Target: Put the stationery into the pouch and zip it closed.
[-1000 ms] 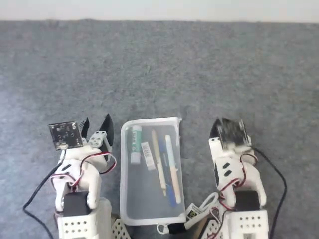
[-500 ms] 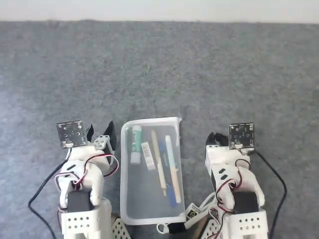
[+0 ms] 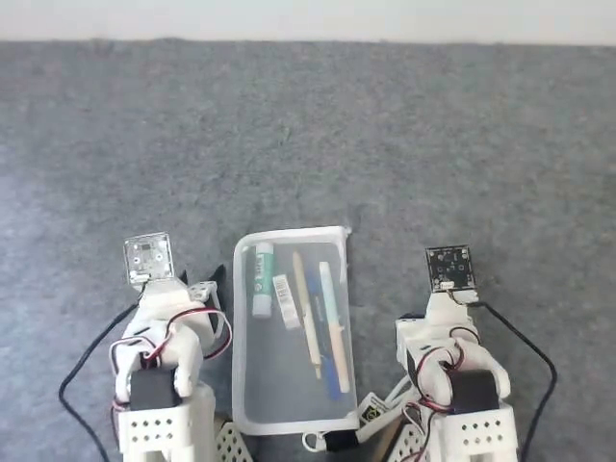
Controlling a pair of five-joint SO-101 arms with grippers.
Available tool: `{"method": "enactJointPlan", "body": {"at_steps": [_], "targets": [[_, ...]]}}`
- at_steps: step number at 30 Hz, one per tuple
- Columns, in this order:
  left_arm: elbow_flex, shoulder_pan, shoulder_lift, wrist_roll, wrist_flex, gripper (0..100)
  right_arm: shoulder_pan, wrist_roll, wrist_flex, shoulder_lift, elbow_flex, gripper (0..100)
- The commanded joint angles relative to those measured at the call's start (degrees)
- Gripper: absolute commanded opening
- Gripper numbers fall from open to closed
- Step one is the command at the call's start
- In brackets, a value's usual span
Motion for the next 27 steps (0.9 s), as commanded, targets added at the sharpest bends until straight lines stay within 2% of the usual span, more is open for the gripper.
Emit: {"method": "enactJointPlan", "body": {"at_steps": [1, 3, 7, 27], "targets": [[-0.84, -0.18, -0.97, -0.35, 2.81, 19, 0.13, -0.62, 0.40, -0.31, 1.23, 3.5], [-0.84, -0.44, -0.97, -0.35, 4.13, 16, 0.13, -0.62, 0.40, -0.31, 1.23, 3.5], [-0.84, -0.44, -0.97, -0.35, 4.75, 0, 0.13, -0.62, 0.40, -0.31, 1.23, 3.5], [-0.84, -0.35, -0.88, -0.09, 4.92, 1, 0.13, -0.62, 0.40, -0.31, 1.23, 3.4]]}}
